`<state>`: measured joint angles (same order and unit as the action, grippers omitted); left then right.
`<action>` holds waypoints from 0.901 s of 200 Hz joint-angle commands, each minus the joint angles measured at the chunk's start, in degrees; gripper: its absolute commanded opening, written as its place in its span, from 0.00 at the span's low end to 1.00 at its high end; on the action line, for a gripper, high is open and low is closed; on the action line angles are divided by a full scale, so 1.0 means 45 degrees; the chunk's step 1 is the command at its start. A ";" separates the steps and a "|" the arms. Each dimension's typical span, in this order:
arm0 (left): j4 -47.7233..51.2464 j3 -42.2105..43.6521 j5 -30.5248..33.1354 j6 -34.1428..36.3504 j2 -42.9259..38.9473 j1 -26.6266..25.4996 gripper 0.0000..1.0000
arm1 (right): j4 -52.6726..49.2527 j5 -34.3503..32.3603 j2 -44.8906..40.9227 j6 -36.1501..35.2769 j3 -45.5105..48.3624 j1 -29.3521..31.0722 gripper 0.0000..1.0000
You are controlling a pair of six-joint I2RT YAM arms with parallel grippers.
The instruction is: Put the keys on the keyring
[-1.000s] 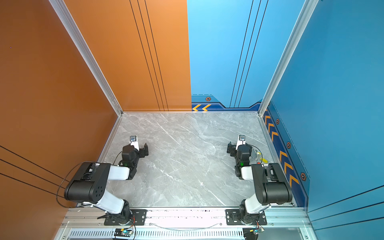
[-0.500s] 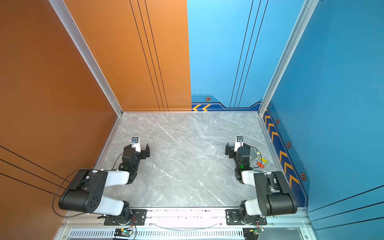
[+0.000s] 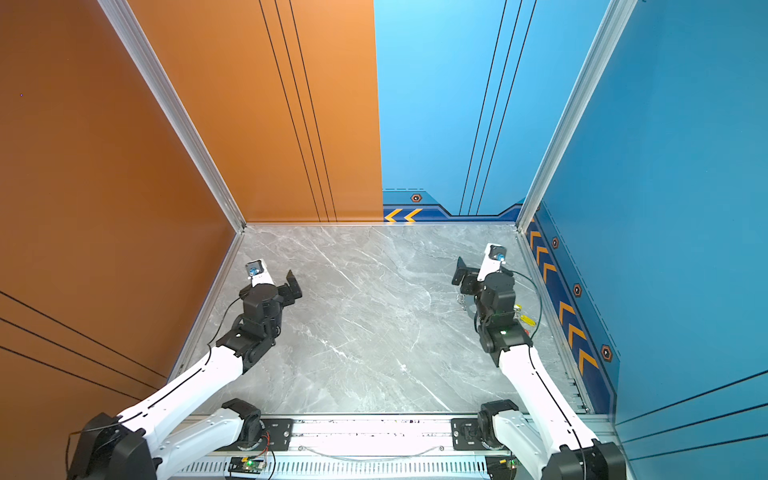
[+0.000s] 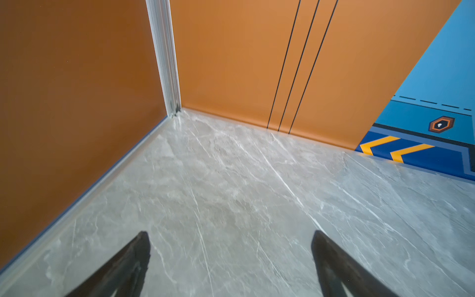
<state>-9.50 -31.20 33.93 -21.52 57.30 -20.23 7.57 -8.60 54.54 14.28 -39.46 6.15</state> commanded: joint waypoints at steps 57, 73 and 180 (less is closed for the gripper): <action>0.1307 0.0933 -0.5744 -0.1383 0.0121 0.1344 0.98 | -0.5789 0.0216 0.3846 0.2878 -0.1238 -0.1230 1.00; 0.1740 0.0464 -0.5958 -0.0992 0.0584 0.1145 0.98 | -0.5741 0.0643 0.4631 0.2990 -0.1376 -0.1212 1.00; 0.1489 0.0700 -0.4608 0.0045 0.0197 0.0267 0.98 | -0.5882 0.1872 0.8595 0.3386 -0.3290 -0.0474 1.00</action>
<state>-2.96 -27.97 11.16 -23.11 58.94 -18.37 -16.56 -1.41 90.83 28.05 -51.92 3.38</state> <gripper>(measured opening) 0.980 0.999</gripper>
